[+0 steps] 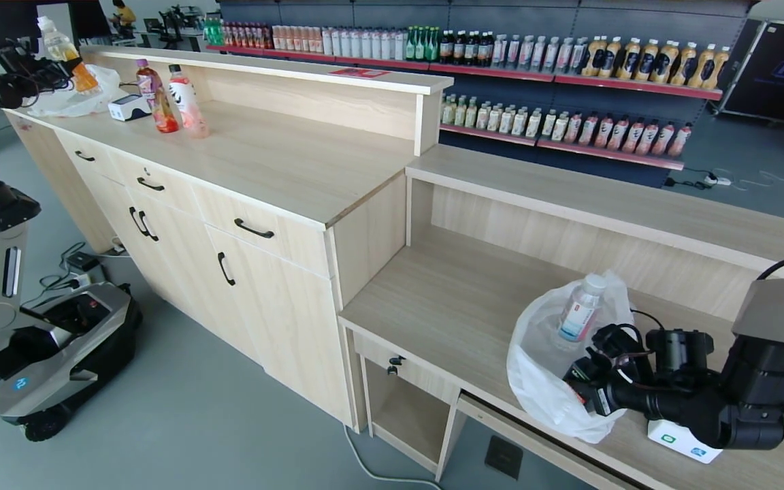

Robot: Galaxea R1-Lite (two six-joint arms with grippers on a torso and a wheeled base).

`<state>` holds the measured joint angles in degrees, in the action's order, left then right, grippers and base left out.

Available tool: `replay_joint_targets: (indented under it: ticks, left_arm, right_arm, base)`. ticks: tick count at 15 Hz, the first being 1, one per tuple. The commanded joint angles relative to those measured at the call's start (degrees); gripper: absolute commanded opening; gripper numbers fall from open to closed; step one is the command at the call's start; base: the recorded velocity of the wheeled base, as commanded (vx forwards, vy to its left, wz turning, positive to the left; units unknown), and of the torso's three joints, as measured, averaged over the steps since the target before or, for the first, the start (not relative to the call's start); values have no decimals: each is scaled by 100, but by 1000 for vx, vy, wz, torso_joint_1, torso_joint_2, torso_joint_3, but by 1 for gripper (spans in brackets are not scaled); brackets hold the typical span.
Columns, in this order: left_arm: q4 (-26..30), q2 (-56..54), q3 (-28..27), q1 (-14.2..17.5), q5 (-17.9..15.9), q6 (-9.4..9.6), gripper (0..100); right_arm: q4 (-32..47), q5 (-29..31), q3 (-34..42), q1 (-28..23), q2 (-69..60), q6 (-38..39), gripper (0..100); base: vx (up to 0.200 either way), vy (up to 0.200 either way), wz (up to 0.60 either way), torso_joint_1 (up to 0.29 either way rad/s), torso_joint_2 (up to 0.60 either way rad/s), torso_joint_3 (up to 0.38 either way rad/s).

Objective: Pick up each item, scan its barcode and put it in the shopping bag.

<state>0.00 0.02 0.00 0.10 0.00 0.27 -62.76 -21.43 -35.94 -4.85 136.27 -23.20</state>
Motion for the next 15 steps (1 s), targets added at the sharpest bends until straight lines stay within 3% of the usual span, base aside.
replay_joint_targets:
  ticks: [1,2,3,11,15]
  left_arm:
    - [0,-2,0,-1,0,0,100]
    - [0,-2,0,-1,0,0,100]
    - [0,-2,0,-1,0,0,100]
    - [0,-2,0,-1,0,0,100]
    - [0,-2,0,-1,0,0,100]
  right_arm:
    - [-8,-1,-10,2,102,0,0]
    - [-8,-1,-27,2,102,8,0]
    - [-8,-1,-45,2,111,17,100]
    - [9,-45,34,11,-812,237,100]
    - [194,253,834,-244,-2174,325,100]
  base:
    - [0,0,0,0,0,0]
    - [0,0,0,0,0,0]
    - [0,0,0,0,0,0]
    - [0,0,0,0,0,0]
    - [0,0,0,0,0,0]
